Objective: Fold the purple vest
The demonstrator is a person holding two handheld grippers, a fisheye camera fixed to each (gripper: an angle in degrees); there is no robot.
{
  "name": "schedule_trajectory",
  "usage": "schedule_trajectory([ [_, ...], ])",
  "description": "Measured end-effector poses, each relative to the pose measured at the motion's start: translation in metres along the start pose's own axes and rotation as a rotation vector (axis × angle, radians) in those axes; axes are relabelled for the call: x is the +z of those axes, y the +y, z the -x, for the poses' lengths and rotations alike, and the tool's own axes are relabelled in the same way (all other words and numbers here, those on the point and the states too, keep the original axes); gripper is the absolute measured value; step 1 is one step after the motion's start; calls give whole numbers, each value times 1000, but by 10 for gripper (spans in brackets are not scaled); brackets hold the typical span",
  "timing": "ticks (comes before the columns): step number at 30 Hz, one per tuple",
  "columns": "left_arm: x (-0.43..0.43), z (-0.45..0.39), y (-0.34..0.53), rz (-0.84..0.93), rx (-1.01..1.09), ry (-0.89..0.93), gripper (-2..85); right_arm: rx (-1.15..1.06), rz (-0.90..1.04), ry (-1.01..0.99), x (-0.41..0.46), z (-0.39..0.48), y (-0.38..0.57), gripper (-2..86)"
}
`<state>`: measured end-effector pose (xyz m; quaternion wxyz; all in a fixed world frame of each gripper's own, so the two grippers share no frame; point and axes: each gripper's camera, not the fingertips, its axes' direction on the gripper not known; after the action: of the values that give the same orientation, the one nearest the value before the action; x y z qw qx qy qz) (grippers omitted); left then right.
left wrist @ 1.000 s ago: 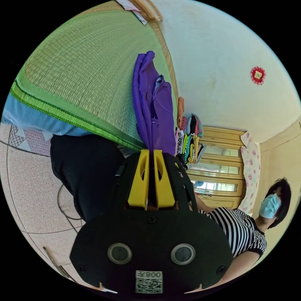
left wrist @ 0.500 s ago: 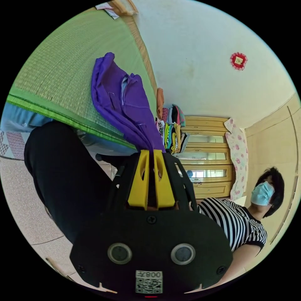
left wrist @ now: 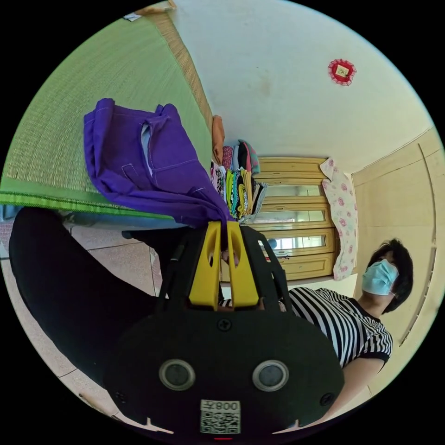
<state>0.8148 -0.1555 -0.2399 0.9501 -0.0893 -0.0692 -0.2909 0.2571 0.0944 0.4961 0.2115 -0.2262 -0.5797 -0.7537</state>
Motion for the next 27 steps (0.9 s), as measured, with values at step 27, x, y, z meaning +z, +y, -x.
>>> schedule_trajectory([
  [27,160,-421,-364,-17,305,74,20,-272,-205,24,-278,66,-205,21],
])
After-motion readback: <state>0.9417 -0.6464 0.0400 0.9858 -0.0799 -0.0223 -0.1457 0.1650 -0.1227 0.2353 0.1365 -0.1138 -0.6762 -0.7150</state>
